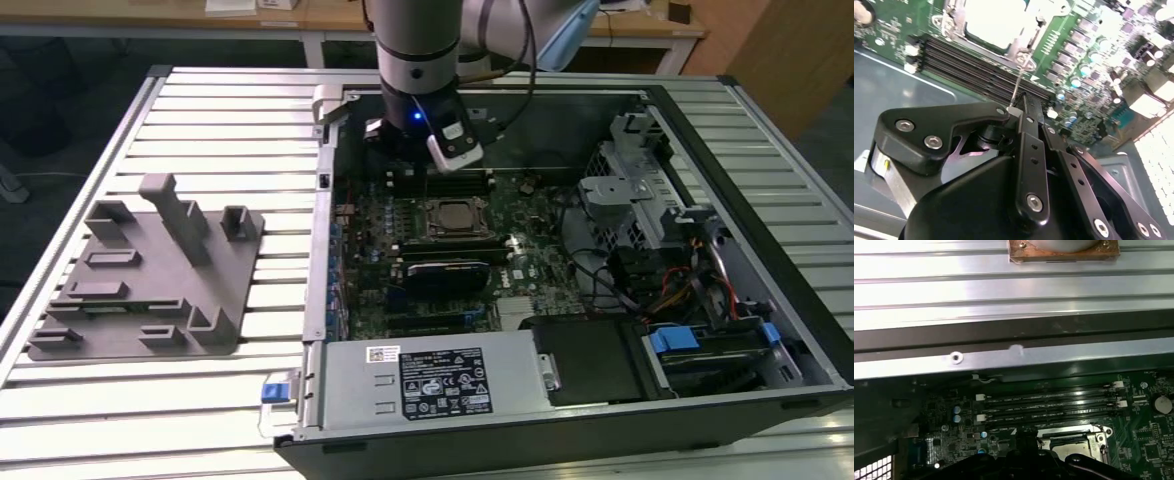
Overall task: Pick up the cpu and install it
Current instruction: 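Install the first cpu locking lever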
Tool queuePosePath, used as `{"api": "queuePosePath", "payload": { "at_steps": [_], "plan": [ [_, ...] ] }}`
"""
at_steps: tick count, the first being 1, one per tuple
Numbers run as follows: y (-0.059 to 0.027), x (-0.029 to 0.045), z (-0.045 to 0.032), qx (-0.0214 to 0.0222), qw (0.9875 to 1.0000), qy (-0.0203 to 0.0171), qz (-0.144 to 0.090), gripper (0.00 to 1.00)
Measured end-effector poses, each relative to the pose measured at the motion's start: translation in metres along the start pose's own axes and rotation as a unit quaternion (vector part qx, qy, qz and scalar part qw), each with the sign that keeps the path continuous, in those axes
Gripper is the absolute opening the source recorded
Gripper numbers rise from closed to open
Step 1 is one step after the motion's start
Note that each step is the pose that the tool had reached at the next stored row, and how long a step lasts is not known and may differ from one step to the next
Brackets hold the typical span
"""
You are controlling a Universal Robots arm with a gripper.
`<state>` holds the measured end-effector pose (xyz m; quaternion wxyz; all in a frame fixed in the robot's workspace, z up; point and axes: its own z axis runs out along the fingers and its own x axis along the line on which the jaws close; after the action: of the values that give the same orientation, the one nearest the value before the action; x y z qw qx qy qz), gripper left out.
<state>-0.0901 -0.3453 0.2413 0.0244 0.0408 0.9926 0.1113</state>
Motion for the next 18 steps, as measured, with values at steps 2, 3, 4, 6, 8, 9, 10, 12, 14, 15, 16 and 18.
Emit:
{"api": "queuePosePath", "payload": {
  "at_steps": [2, 3, 4, 6, 8, 9, 10, 12, 14, 15, 16, 18],
  "plan": [
    [0.0004, -0.0049, 0.0003, 0.0, 1.0, 0.0, 0.0, 0.11],
    [0.0005, -0.007, 0.0004, 0.0, 1.0, 0.0, 0.0, 0.11],
    [0.0006, -0.0083, 0.0005, 0.0, 1.0, 0.0001, 0.0, 0.11],
    [0.0006, -0.0085, 0.0005, 0.0, 1.0, 0.0, 0.0, 0.11],
    [0.0006, -0.0085, 0.0005, 0.0, 1.0, 0.0, 0.0, 0.11],
    [0.0007, -0.0085, 0.0005, 0.0, 1.0, 0.0, 0.0, 0.11],
    [0.0006, -0.0086, 0.0005, 0.0, 1.0, 0.0, 0.0, 0.11],
    [0.0006, -0.0091, 0.0008, 0.0003, 1.0, -0.0009, 0.004, 0.11],
    [0.0006, -0.0092, 0.001, 0.001, 0.9999, -0.0026, 0.012, 0.11],
    [0.0006, -0.0092, 0.0012, 0.0013, 0.9999, -0.0037, 0.016, 0.11],
    [0.0005, -0.0093, 0.0015, 0.0016, 0.9998, -0.0048, 0.021, 0.11],
    [0.0004, -0.0095, 0.0019, 0.0023, 0.9995, -0.0069, 0.03, 0.11]
  ]
}}
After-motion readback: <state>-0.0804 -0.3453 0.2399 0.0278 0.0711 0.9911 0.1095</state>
